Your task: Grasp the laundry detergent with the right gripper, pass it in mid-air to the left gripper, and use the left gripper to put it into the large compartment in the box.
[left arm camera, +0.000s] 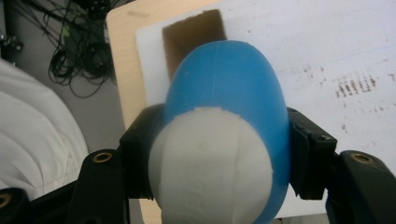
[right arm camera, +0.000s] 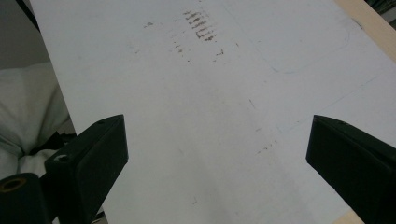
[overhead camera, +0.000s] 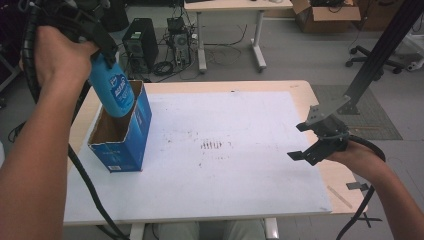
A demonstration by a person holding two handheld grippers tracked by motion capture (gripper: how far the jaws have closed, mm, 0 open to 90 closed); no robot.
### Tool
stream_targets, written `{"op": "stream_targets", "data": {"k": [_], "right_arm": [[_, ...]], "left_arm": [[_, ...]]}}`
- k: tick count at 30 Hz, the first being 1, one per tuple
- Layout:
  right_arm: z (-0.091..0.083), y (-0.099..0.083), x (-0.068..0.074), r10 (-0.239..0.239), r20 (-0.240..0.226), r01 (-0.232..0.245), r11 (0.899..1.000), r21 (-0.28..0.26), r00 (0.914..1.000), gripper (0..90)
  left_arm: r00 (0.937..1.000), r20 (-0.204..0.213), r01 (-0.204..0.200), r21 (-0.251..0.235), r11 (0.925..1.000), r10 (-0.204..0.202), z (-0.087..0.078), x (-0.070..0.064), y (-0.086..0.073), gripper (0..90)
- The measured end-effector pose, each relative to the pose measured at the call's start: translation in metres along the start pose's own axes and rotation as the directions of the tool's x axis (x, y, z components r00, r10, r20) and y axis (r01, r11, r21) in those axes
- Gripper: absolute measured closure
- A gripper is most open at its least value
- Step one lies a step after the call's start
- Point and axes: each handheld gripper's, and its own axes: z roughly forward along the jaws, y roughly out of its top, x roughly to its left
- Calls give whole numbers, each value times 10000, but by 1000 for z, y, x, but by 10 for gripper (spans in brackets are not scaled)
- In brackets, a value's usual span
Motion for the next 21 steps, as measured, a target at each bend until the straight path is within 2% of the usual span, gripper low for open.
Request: {"op": "stream_targets", "data": {"k": [9,11,17,21], "right_arm": [[2,0,0,-13,14,13,10000,11,10000,55],[2,-1,0,16,14,-16,10000,40,10000,55],[5,-1,-1,17,6,-17,10000,74,10000,55],[7,1,0,-5,-8,6,9999,108,10000,55]], "left_arm": [[9983,-188,561,129,9983,-558,14,11,-5,386],[9974,-228,691,185,9974,-686,22,15,-8,386],[9970,-292,731,304,9969,-722,35,17,-11,386],[9972,-297,700,370,9969,-689,50,17,-14,386]]}}
